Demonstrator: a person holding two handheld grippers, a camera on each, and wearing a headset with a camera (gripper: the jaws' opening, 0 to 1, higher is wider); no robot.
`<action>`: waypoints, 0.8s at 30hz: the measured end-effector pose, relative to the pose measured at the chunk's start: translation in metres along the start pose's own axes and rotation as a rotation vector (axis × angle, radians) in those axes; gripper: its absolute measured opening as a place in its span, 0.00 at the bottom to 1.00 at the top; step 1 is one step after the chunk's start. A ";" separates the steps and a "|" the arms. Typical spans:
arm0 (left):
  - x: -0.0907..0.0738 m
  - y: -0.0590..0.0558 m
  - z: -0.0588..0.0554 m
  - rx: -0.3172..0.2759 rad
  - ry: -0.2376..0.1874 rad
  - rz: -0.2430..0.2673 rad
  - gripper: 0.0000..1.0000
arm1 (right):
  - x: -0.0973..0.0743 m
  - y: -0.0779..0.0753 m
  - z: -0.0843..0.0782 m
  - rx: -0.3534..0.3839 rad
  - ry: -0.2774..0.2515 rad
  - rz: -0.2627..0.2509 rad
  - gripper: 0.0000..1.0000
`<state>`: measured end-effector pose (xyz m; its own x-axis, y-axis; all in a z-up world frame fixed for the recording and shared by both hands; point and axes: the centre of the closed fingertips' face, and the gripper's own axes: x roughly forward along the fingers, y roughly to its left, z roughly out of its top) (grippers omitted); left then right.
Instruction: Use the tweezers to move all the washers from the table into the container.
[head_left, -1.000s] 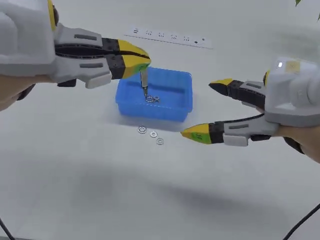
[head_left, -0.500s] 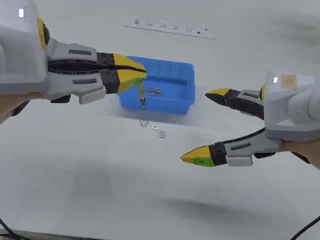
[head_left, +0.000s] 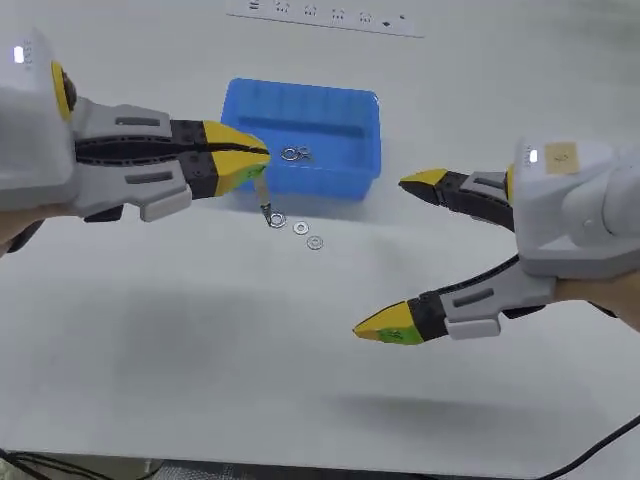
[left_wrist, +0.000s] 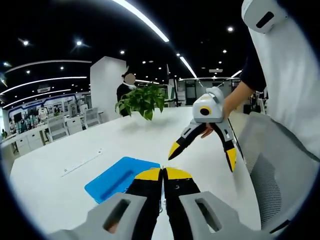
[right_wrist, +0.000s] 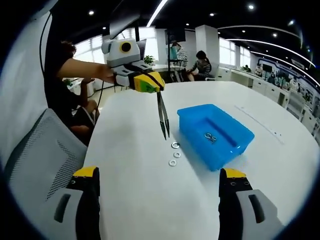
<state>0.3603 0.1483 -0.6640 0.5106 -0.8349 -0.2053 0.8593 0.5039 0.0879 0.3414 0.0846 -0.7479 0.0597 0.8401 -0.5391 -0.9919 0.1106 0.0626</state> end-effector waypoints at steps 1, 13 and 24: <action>0.001 0.000 0.000 -0.001 -0.001 -0.001 0.05 | 0.001 0.000 0.000 0.007 -0.003 0.003 1.00; 0.013 0.004 -0.005 -0.008 0.002 -0.016 0.05 | 0.003 0.000 -0.003 0.029 -0.009 0.009 0.97; 0.011 0.011 -0.019 -0.024 0.001 -0.016 0.05 | 0.007 0.003 -0.003 0.040 -0.009 0.020 0.96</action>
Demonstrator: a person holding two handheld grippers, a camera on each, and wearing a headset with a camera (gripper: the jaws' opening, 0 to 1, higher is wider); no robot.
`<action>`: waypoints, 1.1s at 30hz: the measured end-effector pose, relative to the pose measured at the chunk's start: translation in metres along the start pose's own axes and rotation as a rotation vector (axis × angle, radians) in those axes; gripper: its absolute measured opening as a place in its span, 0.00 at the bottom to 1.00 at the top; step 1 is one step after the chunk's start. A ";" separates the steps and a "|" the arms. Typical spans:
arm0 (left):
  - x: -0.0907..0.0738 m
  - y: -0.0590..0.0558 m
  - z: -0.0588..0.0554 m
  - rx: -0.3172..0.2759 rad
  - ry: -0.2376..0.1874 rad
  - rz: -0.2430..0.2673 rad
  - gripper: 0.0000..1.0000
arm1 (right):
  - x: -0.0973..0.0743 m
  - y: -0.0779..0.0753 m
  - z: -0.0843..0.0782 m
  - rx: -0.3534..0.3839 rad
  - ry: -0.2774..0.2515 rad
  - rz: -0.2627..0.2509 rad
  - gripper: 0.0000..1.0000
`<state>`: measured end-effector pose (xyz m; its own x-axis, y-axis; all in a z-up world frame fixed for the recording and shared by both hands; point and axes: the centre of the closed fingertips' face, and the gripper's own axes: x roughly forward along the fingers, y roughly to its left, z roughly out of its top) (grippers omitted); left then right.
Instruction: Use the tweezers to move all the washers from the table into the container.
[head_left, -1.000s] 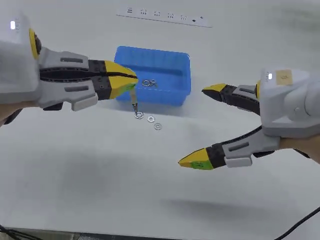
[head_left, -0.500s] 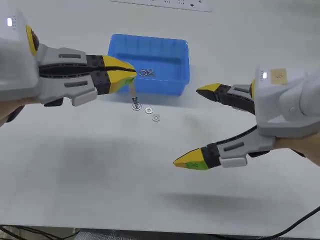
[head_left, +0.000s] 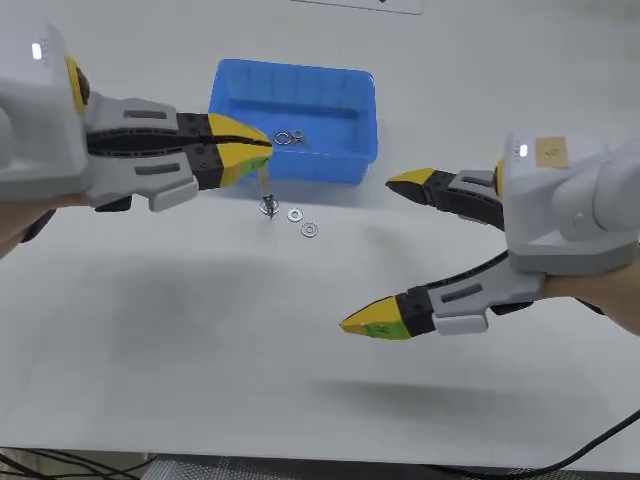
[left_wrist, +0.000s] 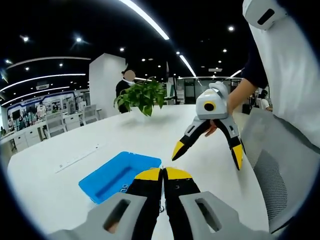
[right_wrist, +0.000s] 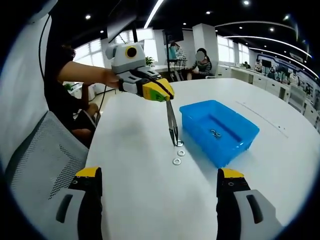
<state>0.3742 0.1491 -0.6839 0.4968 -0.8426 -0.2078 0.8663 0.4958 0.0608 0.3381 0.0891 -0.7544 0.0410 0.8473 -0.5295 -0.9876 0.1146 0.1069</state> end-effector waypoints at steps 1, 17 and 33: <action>0.000 0.001 -0.001 -0.001 0.003 0.002 0.05 | 0.000 0.000 0.000 0.000 0.001 0.000 0.96; -0.002 -0.004 -0.004 0.015 0.096 -0.061 0.04 | 0.025 0.003 0.010 0.021 0.013 0.043 0.68; -0.007 -0.003 -0.012 0.021 0.128 -0.109 0.05 | 0.066 -0.018 0.037 -0.092 -0.007 0.097 0.43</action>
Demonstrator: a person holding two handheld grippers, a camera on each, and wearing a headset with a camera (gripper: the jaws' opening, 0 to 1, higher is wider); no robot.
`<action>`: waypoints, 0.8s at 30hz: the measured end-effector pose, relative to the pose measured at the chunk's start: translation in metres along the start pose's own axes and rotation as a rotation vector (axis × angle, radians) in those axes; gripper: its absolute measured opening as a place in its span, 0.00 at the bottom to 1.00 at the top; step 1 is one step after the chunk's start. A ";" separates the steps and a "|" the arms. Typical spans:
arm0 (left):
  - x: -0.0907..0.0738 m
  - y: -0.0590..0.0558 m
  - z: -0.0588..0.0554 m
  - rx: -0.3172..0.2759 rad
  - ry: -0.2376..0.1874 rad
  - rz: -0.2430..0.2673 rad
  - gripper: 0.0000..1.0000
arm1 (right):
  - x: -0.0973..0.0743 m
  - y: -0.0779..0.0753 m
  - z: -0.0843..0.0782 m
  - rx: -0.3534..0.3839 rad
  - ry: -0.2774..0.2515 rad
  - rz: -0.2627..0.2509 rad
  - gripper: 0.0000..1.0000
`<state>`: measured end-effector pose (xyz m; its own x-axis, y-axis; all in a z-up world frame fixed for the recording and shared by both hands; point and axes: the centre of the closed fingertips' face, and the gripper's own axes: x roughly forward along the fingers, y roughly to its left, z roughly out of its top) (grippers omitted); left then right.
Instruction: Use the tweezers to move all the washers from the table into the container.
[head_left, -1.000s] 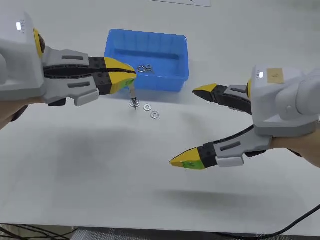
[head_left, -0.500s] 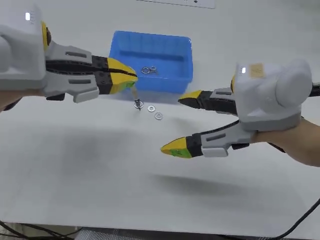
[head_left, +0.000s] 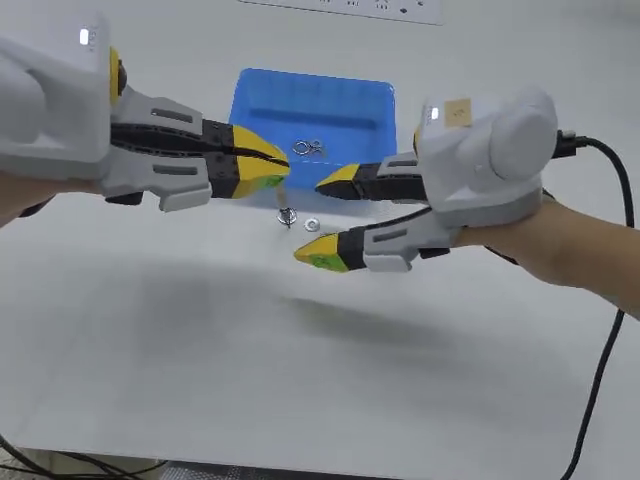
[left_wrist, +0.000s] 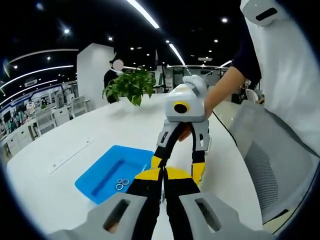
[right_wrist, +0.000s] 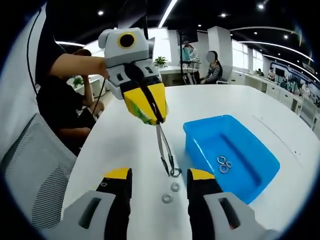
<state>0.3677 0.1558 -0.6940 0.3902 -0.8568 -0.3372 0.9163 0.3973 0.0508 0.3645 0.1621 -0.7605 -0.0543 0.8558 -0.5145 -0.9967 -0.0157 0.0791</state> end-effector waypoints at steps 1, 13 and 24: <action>0.000 0.000 0.000 -0.001 0.001 -0.001 0.05 | 0.002 -0.001 0.001 -0.001 -0.002 0.004 0.41; 0.001 0.004 -0.002 -0.026 0.020 -0.028 0.05 | 0.021 -0.006 0.010 -0.089 0.020 0.074 0.18; 0.000 0.010 -0.007 -0.012 0.016 -0.032 0.05 | 0.026 -0.003 0.006 -0.098 0.034 0.119 0.12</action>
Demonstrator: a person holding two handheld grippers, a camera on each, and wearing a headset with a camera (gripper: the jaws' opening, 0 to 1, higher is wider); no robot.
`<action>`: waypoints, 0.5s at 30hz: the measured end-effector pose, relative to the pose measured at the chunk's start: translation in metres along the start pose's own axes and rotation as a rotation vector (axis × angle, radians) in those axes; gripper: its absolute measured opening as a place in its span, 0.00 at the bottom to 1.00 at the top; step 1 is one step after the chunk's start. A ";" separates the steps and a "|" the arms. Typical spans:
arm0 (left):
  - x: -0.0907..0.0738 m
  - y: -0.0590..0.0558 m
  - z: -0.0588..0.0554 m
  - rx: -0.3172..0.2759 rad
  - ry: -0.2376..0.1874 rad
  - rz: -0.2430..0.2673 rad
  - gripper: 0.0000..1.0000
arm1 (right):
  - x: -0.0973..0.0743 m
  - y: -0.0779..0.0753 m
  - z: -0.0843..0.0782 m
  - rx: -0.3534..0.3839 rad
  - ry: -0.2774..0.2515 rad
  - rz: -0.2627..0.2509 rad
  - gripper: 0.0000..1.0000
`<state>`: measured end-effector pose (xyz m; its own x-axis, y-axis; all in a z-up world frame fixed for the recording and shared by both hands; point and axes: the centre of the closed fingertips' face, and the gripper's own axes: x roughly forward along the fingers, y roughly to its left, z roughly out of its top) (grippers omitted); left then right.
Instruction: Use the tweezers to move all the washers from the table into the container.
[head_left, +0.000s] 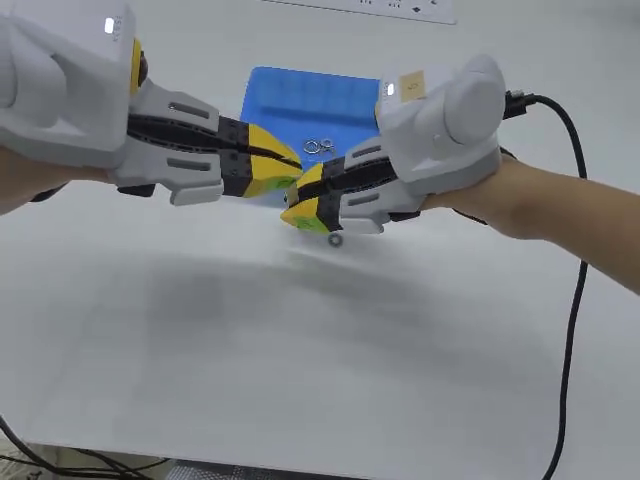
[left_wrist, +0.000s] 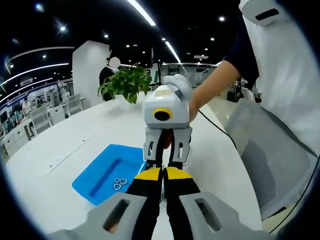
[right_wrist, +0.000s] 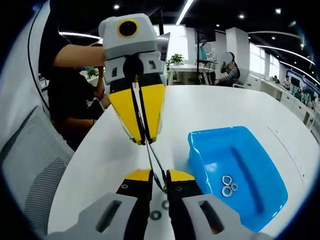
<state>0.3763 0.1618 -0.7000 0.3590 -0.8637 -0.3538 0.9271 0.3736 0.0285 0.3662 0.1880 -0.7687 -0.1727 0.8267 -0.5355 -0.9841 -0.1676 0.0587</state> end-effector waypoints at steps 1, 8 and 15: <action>0.000 -0.001 0.000 0.004 0.002 0.003 0.05 | 0.000 0.000 0.000 -0.007 0.000 0.001 0.12; -0.001 -0.003 -0.001 0.003 0.008 0.007 0.05 | 0.002 0.001 0.000 -0.038 0.009 -0.009 0.11; 0.000 -0.005 -0.001 0.002 0.051 0.030 0.05 | 0.002 0.001 0.000 -0.093 0.022 -0.021 0.10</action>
<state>0.3717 0.1602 -0.7012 0.3805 -0.8336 -0.4003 0.9164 0.3981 0.0420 0.3648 0.1897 -0.7698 -0.1497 0.8188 -0.5542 -0.9793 -0.2002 -0.0312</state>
